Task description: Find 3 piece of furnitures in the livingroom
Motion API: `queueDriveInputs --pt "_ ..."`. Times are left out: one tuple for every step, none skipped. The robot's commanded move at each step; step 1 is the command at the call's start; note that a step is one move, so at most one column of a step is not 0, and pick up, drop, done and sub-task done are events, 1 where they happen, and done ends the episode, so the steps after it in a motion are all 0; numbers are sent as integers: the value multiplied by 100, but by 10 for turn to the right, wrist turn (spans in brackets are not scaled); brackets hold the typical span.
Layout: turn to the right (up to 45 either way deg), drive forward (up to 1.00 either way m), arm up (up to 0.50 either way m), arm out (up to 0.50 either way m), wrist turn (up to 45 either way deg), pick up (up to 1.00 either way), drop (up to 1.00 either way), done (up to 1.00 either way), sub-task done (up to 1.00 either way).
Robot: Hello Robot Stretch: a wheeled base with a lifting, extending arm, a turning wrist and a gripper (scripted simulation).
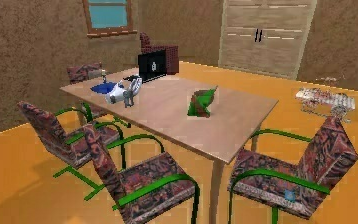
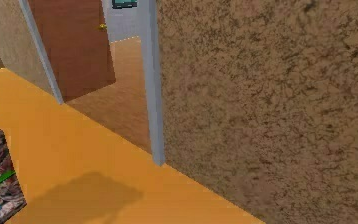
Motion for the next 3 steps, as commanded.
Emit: queueDriveInputs --pt "-90 0 0 0 0 0 0 0 0" --pt "0 0 0 0 0 0 0 0 100" --pt "450 0 0 0 0 0 0 0 0"
